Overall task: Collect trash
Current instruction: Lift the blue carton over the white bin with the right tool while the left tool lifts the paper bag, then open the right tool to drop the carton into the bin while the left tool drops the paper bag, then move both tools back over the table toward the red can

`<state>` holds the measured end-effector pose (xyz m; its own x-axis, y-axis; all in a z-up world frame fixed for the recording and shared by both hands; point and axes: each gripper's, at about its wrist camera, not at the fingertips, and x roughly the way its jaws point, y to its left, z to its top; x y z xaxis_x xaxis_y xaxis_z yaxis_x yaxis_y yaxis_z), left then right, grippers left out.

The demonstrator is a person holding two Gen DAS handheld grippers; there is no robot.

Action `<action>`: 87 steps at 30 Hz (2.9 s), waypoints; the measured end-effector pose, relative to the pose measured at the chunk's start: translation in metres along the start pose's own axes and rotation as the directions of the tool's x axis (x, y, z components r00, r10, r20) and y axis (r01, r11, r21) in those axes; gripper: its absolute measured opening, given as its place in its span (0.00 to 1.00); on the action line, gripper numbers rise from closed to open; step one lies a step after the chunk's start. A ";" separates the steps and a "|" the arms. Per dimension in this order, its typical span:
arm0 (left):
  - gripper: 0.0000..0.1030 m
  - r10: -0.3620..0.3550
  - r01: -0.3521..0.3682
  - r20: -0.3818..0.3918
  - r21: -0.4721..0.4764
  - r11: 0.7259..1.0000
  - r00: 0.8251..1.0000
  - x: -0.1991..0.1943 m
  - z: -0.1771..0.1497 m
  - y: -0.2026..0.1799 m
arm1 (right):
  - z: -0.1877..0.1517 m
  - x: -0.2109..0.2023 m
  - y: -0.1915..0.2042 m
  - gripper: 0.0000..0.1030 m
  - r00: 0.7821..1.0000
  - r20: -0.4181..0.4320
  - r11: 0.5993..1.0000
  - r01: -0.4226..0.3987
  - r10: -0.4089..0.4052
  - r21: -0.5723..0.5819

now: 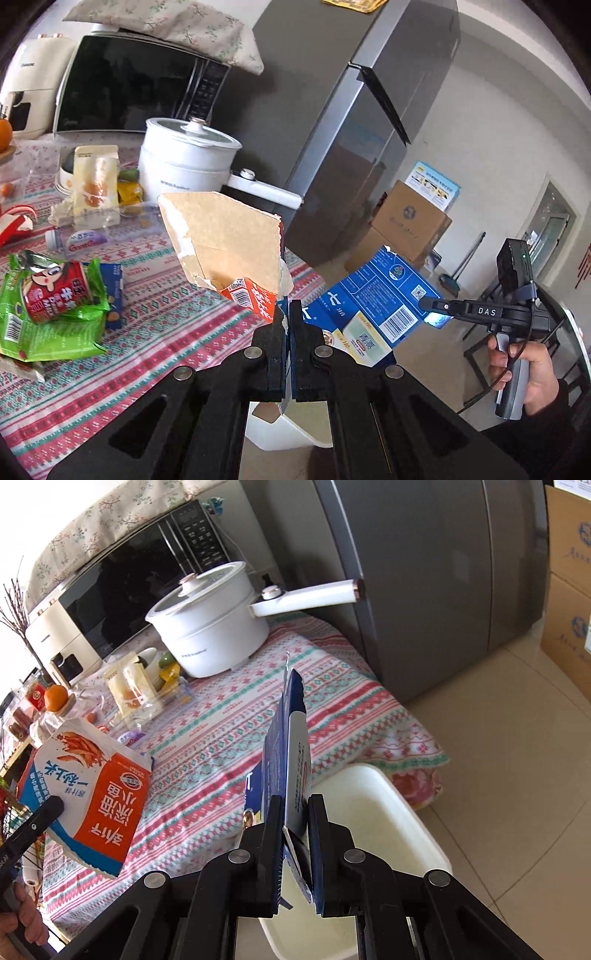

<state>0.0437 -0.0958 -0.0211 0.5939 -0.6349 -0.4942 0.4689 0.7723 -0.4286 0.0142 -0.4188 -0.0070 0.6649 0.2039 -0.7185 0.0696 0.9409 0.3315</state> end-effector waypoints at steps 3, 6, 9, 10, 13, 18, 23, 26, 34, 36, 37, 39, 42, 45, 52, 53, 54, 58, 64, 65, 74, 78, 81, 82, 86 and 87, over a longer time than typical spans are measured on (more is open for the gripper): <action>0.00 -0.034 0.035 -0.045 0.025 0.999 0.998 0.014 -0.011 -0.018 | -0.012 -0.003 -0.018 0.10 0.999 -0.015 0.999 0.032 -0.032 0.016; 0.00 -0.059 0.063 -0.085 0.047 0.997 0.995 0.027 -0.020 -0.035 | -0.024 -0.002 -0.034 0.11 0.997 -0.037 0.997 0.072 -0.071 0.027; 0.00 -0.072 0.080 -0.119 0.068 0.994 0.990 0.040 -0.027 -0.048 | -0.034 0.008 -0.047 0.26 0.995 -0.066 0.996 0.073 -0.070 0.045; 0.00 -0.073 0.083 -0.132 0.075 0.994 0.989 0.045 -0.030 -0.051 | -0.036 0.013 -0.052 0.36 0.994 -0.084 0.996 0.074 -0.069 0.059; 0.00 -0.075 0.090 -0.164 0.085 0.992 0.984 0.058 -0.037 -0.059 | -0.040 0.018 -0.066 0.57 0.993 -0.107 0.990 0.064 -0.051 0.123; 0.00 -0.075 0.098 -0.209 0.102 0.990 0.975 0.079 -0.045 -0.066 | -0.037 0.010 -0.074 0.66 0.994 -0.082 0.988 0.079 -0.069 0.132; 0.01 -0.083 0.116 -0.246 0.124 0.986 0.966 0.094 -0.052 -0.073 | -0.038 0.008 -0.080 0.70 0.992 -0.085 0.986 0.100 -0.089 0.136; 0.01 -0.089 0.129 -0.257 0.144 0.981 0.962 0.098 -0.057 -0.081 | -0.039 0.009 -0.084 0.71 0.991 -0.089 0.984 0.107 -0.095 0.142; 0.00 -0.121 0.172 -0.252 0.189 0.967 0.960 0.093 -0.054 -0.099 | -0.038 0.003 -0.095 0.71 0.992 -0.074 0.977 0.113 -0.101 0.183; 0.00 -0.131 0.178 -0.274 0.157 0.971 0.953 0.100 -0.054 -0.091 | -0.038 0.003 -0.095 0.71 0.992 -0.072 0.976 0.115 -0.103 0.186; 0.00 -0.140 0.183 -0.281 0.134 0.974 0.950 0.104 -0.055 -0.085 | -0.038 0.004 -0.095 0.71 0.992 -0.074 0.976 0.115 -0.103 0.186; 0.00 -0.158 0.193 -0.299 0.089 0.977 0.941 0.113 -0.058 -0.074 | -0.039 0.005 -0.095 0.71 0.992 -0.079 0.976 0.114 -0.101 0.184; 0.00 -0.166 0.192 -0.328 0.050 0.980 0.930 0.125 -0.062 -0.064 | -0.040 0.008 -0.092 0.71 0.991 -0.087 0.978 0.115 -0.101 0.176; 0.02 -0.136 0.173 -0.342 0.081 0.982 0.930 0.130 -0.064 -0.068 | -0.040 0.009 -0.091 0.72 0.991 -0.088 0.978 0.117 -0.103 0.171; 0.88 0.070 -0.025 -0.361 0.129 0.991 0.930 0.126 -0.057 -0.057 | -0.035 0.008 -0.083 0.78 0.988 -0.074 0.980 0.147 -0.138 0.133; 0.90 0.103 -0.058 -0.359 0.136 0.989 0.928 0.123 -0.055 -0.053 | -0.033 0.008 -0.080 0.80 0.987 -0.071 0.981 0.153 -0.145 0.123; 0.91 0.135 -0.089 -0.359 0.141 0.986 0.923 0.121 -0.053 -0.048 | -0.032 0.009 -0.078 0.80 0.986 -0.068 0.981 0.158 -0.151 0.112; 1.00 0.231 -0.192 -0.332 0.147 0.970 0.914 0.108 -0.044 -0.026 | -0.024 0.012 -0.063 0.91 0.984 -0.052 0.982 0.173 -0.169 0.073; 1.00 0.291 -0.285 -0.314 0.066 0.956 0.904 0.078 -0.031 0.016 | -0.005 0.025 -0.030 1.00 0.972 0.019 0.972 0.235 -0.235 0.001; 1.00 0.304 -0.303 -0.310 0.054 0.952 0.901 0.072 -0.029 0.023 | 0.000 0.028 -0.022 1.00 0.970 0.028 0.970 0.241 -0.241 -0.012; 1.00 0.513 -0.524 -0.255 0.030 0.851 0.820 0.007 -0.018 0.090 | 0.026 0.056 0.080 1.00 0.986 0.081 0.974 0.158 -0.147 -0.161; 1.00 0.559 -0.577 -0.236 -0.005 0.817 0.795 -0.022 -0.017 0.118 | 0.022 0.077 0.127 1.00 0.991 0.072 0.959 0.129 -0.115 -0.252; 1.00 0.570 -0.594 -0.230 -0.045 0.803 0.789 -0.041 -0.018 0.136 | 0.017 0.091 0.159 1.00 0.995 0.064 0.950 0.090 -0.074 -0.299; 1.00 0.575 -0.601 -0.229 -0.060 0.797 0.786 -0.046 -0.018 0.142 | 0.015 0.094 0.169 1.00 0.996 0.064 0.946 0.080 -0.062 -0.315; 1.00 0.595 -0.627 -0.222 -0.125 0.769 0.773 -0.069 -0.018 0.164 | 0.006 0.111 0.215 1.00 0.998 0.065 0.924 0.031 -0.006 -0.382; 1.00 0.597 -0.631 -0.220 -0.142 0.763 0.771 -0.074 -0.018 0.169 | 0.003 0.115 0.226 1.00 0.998 0.063 0.918 0.014 0.011 -0.396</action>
<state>0.0675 0.0815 -0.0710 0.5939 -0.0336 -0.8038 -0.1100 0.9863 -0.1225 0.1081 -0.1832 -0.0128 0.7111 0.1973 -0.6749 -0.2209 0.9739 0.0519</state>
